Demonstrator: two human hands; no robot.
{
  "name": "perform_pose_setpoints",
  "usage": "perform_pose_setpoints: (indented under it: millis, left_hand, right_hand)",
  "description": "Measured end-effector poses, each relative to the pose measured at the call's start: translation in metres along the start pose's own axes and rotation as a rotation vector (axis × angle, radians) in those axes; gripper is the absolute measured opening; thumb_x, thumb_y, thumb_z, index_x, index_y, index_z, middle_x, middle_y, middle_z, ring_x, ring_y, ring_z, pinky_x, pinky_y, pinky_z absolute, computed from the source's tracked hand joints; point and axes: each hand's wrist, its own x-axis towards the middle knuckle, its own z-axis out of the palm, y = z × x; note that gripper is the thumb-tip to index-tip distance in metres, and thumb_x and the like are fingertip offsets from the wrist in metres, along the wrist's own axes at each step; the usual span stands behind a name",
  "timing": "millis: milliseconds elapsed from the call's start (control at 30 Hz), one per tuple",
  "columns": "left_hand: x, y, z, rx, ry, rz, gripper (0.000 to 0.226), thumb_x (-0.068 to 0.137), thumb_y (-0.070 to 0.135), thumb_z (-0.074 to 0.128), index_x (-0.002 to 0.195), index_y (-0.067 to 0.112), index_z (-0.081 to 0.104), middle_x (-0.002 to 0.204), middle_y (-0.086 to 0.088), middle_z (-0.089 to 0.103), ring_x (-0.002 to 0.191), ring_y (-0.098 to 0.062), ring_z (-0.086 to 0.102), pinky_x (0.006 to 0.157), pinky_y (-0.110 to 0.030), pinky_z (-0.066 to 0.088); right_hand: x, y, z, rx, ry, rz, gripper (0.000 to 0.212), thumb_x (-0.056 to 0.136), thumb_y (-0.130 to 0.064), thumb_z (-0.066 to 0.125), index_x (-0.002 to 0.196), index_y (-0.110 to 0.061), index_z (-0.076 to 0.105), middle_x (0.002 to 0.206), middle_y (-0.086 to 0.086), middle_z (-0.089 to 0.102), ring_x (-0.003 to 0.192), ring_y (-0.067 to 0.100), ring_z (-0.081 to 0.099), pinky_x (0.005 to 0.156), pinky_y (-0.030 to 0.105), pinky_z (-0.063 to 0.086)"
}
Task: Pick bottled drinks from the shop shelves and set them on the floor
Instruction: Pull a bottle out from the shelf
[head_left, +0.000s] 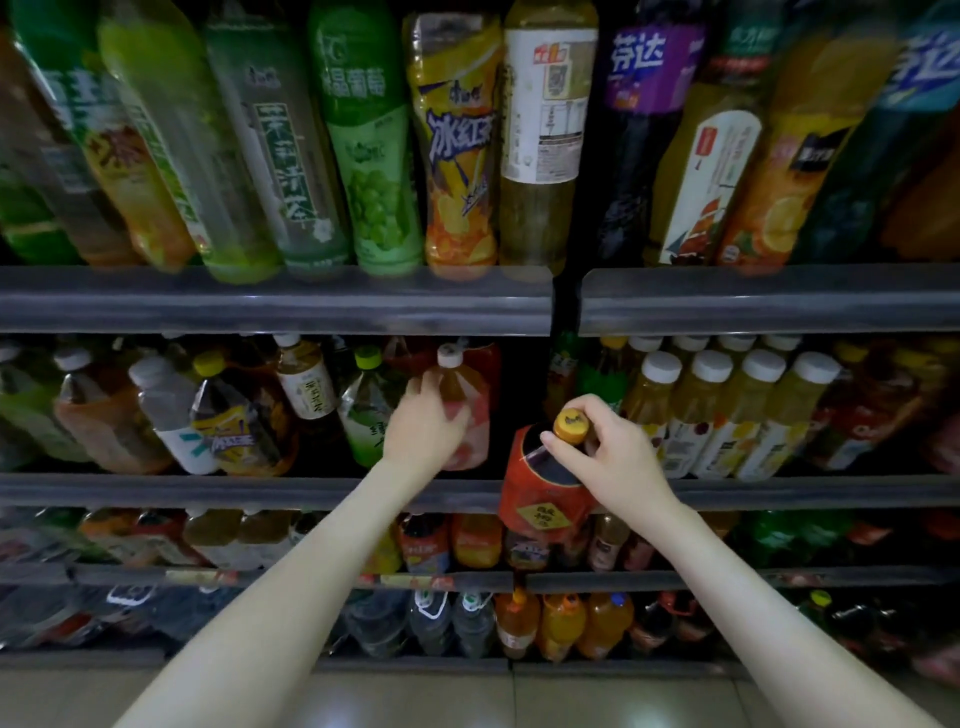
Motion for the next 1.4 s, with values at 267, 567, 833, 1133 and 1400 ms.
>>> perform_pose_setpoints:
  millis: [267,567,833,1133,1400]
  left_hand:
    - [0.035,0.016,0.017,-0.078,0.132,-0.174,0.056,0.090,0.045,0.059,0.128,0.007,0.042,0.095,-0.017,0.066,0.088,-0.038,0.064,0.063,-0.036,0.048]
    - [-0.005,-0.005,-0.002,0.135,0.087,0.088,0.040,0.090,0.030,0.058,0.117,0.004,0.042,0.066,-0.005,0.051,0.063,-0.039,0.061,0.051,-0.031,0.035]
    - [-0.061,-0.009,-0.038,0.052,0.305,0.113,0.029,0.085,0.018,0.071,0.088,0.000,0.048,0.048,-0.006,0.049,0.038,-0.031,0.051,0.040,-0.024,0.031]
    - [-0.093,-0.018,-0.083,0.020,0.352,-0.060,0.032,0.087,0.032,0.065,0.079,0.023,0.035,0.048,0.005,0.043,0.043,-0.011,0.048,0.041,-0.023,0.030]
    - [-0.090,-0.061,-0.108,0.002,0.291,-0.102,0.038,0.087,0.036,0.065,0.073,0.029,0.031,0.050,0.004,0.041,0.043,-0.011,0.041,0.043,-0.025,0.026]
  right_hand:
    - [-0.008,-0.001,-0.011,0.034,0.193,0.005,0.017,0.088,-0.026,0.068,0.097,-0.025,0.054,0.079,-0.015,0.056,0.075,-0.004,0.056,0.063,0.005,0.038]
    - [0.001,-0.002,0.005,-0.137,0.273,-0.121,0.029,0.087,-0.024,0.069,0.108,-0.005,0.061,0.091,-0.005,0.060,0.086,0.009,0.058,0.075,0.015,0.045]
    - [0.028,0.001,0.040,-0.196,0.073,-0.278,0.033,0.086,-0.022,0.071,0.110,0.000,0.061,0.090,0.010,0.064,0.084,0.025,0.061,0.068,0.027,0.046]
    - [0.078,0.008,0.083,-0.091,-0.111,-0.084,0.046,0.094,-0.040,0.057,0.127,-0.008,0.053,0.114,0.009,0.062,0.106,0.026,0.059,0.080,0.025,0.042]
    - [0.122,0.012,0.102,-0.092,-0.177,0.211,0.055,0.096,-0.042,0.054,0.142,-0.015,0.041,0.137,0.011,0.053,0.124,0.030,0.050,0.086,0.025,0.033]
